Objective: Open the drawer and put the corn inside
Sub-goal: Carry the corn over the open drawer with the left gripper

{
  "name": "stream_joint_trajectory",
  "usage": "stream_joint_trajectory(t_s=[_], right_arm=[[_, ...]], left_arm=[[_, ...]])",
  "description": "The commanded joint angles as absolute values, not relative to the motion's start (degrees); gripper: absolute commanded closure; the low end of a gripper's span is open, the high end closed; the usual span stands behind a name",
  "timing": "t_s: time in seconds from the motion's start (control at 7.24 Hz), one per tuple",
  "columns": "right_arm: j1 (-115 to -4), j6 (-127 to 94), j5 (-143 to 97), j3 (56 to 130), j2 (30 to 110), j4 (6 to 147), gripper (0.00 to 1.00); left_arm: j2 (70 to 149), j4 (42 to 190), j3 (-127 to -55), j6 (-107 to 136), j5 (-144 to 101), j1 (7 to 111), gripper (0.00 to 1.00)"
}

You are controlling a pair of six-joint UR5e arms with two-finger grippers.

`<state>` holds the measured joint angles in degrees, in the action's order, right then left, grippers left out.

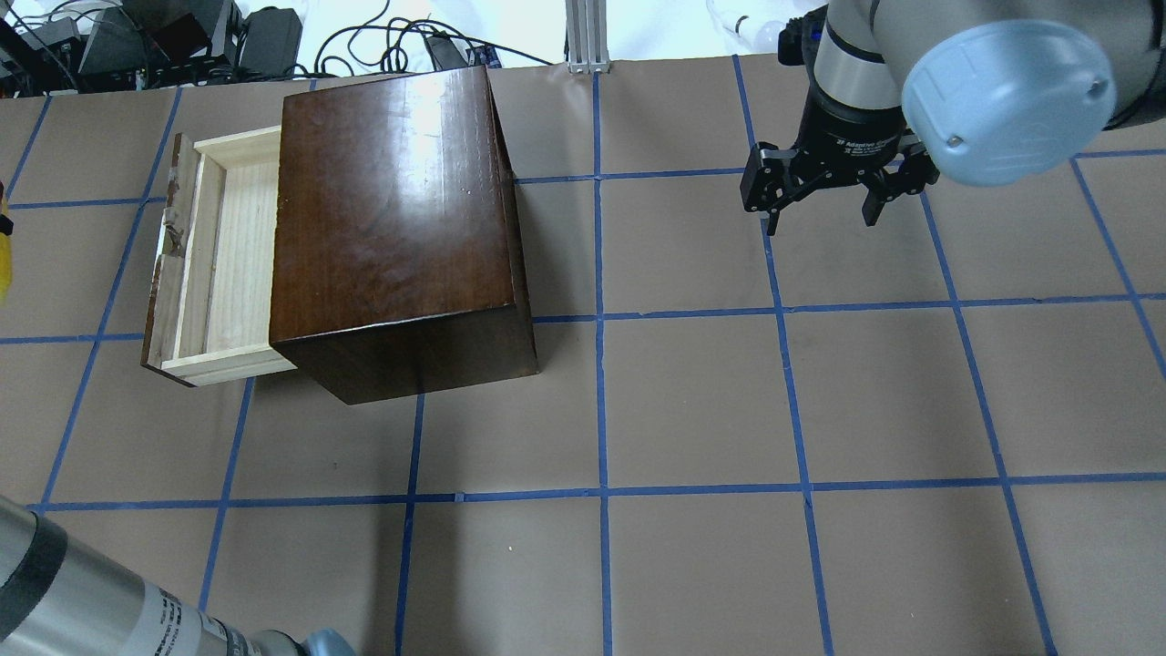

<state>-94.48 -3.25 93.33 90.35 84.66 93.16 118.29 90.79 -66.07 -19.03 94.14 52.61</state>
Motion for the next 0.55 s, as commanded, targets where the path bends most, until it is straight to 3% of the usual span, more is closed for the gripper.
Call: stream_joint_trajectory(t_s=[0.0,0.41], right_arm=[[-94.5,-3.3,93.3,90.4,84.7,93.1,0.00],[-94.5,-3.3,93.3,90.4,84.6,93.2,0.00]], left_arm=[[114.7,94.3,-64.3,-19.5,93.8,57.2,1.00],[112.2,98.3,-65.2,-19.4,93.8,64.8,1.00]])
